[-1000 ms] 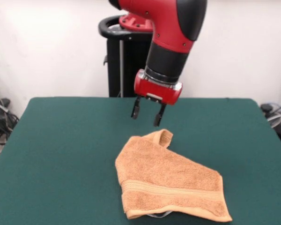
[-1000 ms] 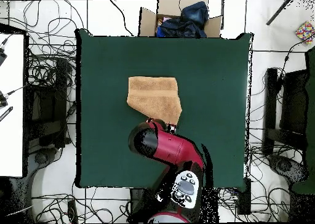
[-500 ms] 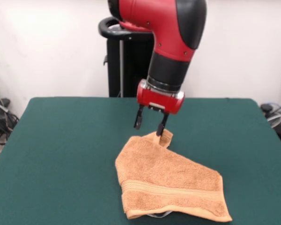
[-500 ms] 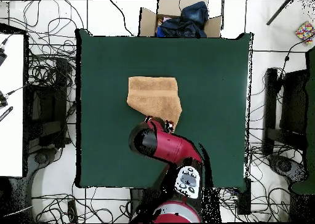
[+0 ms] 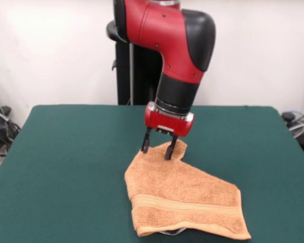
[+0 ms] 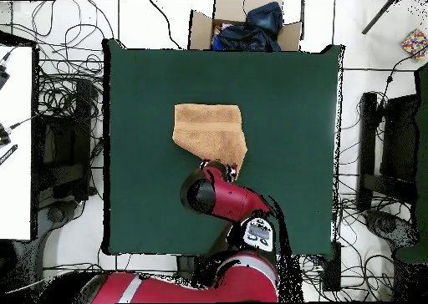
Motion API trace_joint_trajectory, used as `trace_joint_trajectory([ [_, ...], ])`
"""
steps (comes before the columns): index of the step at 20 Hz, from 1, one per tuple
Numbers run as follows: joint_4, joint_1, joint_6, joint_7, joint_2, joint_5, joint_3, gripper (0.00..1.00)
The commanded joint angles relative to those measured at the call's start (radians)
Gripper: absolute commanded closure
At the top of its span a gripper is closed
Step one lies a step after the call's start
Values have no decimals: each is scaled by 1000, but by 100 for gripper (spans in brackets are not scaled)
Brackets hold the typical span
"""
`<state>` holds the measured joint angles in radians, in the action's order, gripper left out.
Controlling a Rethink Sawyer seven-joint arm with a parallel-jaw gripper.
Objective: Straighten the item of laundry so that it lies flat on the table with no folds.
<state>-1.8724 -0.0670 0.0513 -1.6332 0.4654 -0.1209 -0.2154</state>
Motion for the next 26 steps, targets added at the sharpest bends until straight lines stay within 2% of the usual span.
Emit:
trace_joint_trajectory([
  [1, -11, -6, -10, -163, -51, 24, 109, 0],
  [10, -66, 15, -191, -185, 32, -31, 89, 0],
  [15, -88, 23, -191, -215, 38, -47, 94, 0],
  [20, -106, 44, -241, -216, 76, -49, 64, 0],
  [26, -155, -15, -68, -265, 4, -44, 135, 0],
])
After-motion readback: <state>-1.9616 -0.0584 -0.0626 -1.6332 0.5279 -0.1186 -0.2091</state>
